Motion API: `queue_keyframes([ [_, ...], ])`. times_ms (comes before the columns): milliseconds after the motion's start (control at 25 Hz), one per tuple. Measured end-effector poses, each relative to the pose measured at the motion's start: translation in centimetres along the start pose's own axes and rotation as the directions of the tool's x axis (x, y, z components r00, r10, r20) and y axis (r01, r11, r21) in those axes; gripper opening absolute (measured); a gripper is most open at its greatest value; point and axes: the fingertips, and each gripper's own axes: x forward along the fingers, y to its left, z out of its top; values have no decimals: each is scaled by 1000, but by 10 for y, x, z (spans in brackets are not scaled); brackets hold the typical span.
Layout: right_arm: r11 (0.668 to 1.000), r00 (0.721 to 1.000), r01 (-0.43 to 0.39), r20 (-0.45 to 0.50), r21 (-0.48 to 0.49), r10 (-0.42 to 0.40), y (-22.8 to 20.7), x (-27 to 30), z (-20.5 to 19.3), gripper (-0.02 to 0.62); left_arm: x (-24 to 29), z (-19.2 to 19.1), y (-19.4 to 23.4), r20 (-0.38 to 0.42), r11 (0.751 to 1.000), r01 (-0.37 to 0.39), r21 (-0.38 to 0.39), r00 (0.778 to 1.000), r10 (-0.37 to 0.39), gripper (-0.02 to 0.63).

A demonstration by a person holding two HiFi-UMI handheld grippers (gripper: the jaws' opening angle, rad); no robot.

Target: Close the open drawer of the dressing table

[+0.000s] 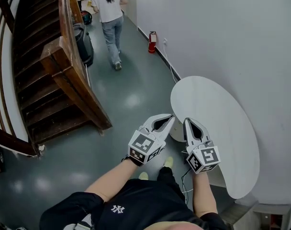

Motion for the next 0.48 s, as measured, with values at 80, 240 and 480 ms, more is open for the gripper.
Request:
queue_keyframes([
  [80,1000,1000,1,-4,-1,-1,0,0,0,15,-1,1,0,-1,1000,-4,2,1000,4,12],
  [240,1000,1000,0,-9,1,0,0,4,-3,15,-2,0,6,-6,1000,-13,0,1000,13,12],
  [480,1000,1000,-4,-11,2,4,0,7,-6,15,-2,-3,9,-8,1000,-21,-5,1000,21,12],
])
